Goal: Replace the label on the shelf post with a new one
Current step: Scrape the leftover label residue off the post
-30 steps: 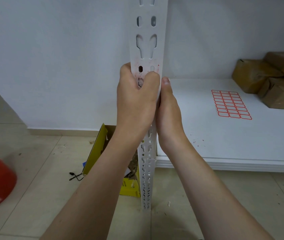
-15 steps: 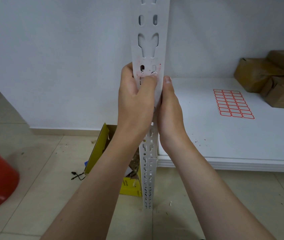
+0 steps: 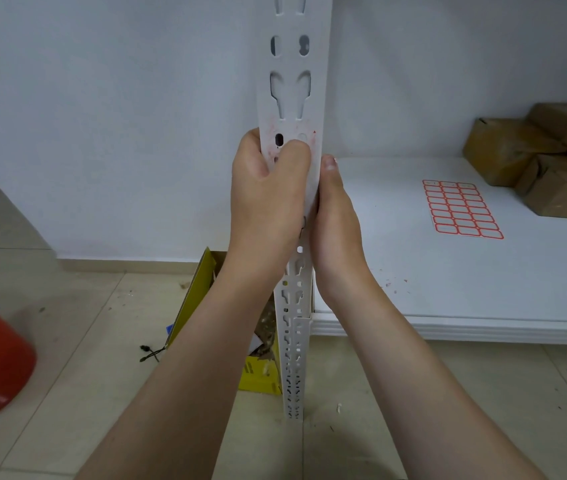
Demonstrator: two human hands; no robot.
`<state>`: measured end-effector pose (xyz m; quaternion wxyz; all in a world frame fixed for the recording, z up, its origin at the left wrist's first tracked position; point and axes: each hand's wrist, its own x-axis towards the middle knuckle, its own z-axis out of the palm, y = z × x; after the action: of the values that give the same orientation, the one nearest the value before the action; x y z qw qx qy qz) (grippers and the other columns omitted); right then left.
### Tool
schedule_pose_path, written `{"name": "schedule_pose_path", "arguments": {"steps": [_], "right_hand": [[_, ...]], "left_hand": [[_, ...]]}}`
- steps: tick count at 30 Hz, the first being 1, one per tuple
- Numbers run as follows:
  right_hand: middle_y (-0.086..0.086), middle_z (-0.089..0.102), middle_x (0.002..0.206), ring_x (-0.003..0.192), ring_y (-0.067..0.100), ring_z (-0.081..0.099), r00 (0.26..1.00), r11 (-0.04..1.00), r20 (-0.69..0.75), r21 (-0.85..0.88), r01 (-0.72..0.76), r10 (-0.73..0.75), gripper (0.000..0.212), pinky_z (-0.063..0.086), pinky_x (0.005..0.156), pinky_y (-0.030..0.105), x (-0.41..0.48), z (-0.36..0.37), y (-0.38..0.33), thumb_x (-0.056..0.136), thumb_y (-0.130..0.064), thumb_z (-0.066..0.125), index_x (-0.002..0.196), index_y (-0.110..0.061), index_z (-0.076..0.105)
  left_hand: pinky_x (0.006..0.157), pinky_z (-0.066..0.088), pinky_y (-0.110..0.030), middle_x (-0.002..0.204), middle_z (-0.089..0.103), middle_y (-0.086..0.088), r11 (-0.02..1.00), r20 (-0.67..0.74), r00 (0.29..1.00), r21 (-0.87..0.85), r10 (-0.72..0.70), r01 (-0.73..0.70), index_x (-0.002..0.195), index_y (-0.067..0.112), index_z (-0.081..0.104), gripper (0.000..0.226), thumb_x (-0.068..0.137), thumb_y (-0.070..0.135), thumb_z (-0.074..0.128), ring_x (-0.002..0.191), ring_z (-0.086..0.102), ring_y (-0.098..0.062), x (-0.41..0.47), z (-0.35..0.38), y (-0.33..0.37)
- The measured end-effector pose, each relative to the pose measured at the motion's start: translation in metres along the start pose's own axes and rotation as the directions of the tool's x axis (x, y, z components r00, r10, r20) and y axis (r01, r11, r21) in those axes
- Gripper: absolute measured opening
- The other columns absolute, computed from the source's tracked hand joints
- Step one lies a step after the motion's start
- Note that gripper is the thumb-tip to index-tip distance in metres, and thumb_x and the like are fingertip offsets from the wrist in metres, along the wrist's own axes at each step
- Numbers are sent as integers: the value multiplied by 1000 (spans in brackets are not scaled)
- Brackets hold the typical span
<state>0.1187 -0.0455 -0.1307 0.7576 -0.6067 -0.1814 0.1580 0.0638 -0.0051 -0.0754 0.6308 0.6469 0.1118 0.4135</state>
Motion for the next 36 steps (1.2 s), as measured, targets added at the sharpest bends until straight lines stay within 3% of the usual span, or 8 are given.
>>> {"name": "schedule_pose_path", "arguments": {"steps": [2,7,10,17,22,29,32,36], "right_hand": [[-6,60,157,148,12,52,1000,1000,4,23,-11,10,103,38,126,49,0,0,0,67,-86,40,154,-34,56],[-8,61,155,147,12,53,1000,999,-4,-24,25,-25,99,38,126,50,0,0,0,70,-86,35,151,-35,59],[-6,61,155,148,13,52,1000,1000,0,-12,20,-20,99,37,126,50,-1,1,-1,70,-86,35,151,-34,58],[-8,59,157,148,12,52,1000,999,25,53,-3,2,102,39,126,49,-3,2,-3,67,-85,40,155,-35,54],[-7,61,155,146,12,54,1000,999,11,37,-4,3,99,40,125,50,-3,3,-3,68,-84,40,153,-35,57],[-6,63,153,144,13,56,1000,1000,14,-3,-22,22,88,42,123,50,-5,1,-5,79,-82,38,150,-34,61],[-6,60,156,146,12,54,1000,1000,0,-5,-26,26,99,40,125,49,-3,2,-3,71,-86,39,153,-34,57],[-8,62,153,145,12,54,1000,999,3,-32,3,-3,98,40,125,49,-3,1,-3,68,-87,35,149,-37,60]], "left_hand": [[68,57,-33,80,62,-2,1000,-11,1000,15,10,-10,94,9,59,16,82,16,51,73,65,-19,-1,0,1],[63,51,-23,76,60,4,999,29,1000,-49,2,0,92,9,56,11,88,1,49,67,61,-10,-2,-5,-2],[64,52,-27,78,61,0,992,50,999,-122,-19,25,85,12,57,10,79,10,49,72,60,-15,-2,-6,-1],[74,55,-40,86,63,-10,990,38,997,-125,-63,67,94,9,60,9,87,15,56,82,65,-25,-3,-6,-1],[66,52,-34,79,56,-5,995,20,998,-84,-58,59,86,11,53,3,89,12,51,73,59,-20,-2,-4,1],[55,45,-21,61,48,12,998,-19,998,-40,-58,57,72,22,48,27,96,8,51,54,52,-7,-1,0,4],[60,48,-25,62,53,12,999,-28,999,-5,-40,40,74,22,52,18,85,8,52,60,56,-10,-1,2,1],[60,49,-25,66,56,9,995,5,997,-62,-80,80,77,18,52,22,88,0,51,62,58,-12,-2,-4,-2]]}}
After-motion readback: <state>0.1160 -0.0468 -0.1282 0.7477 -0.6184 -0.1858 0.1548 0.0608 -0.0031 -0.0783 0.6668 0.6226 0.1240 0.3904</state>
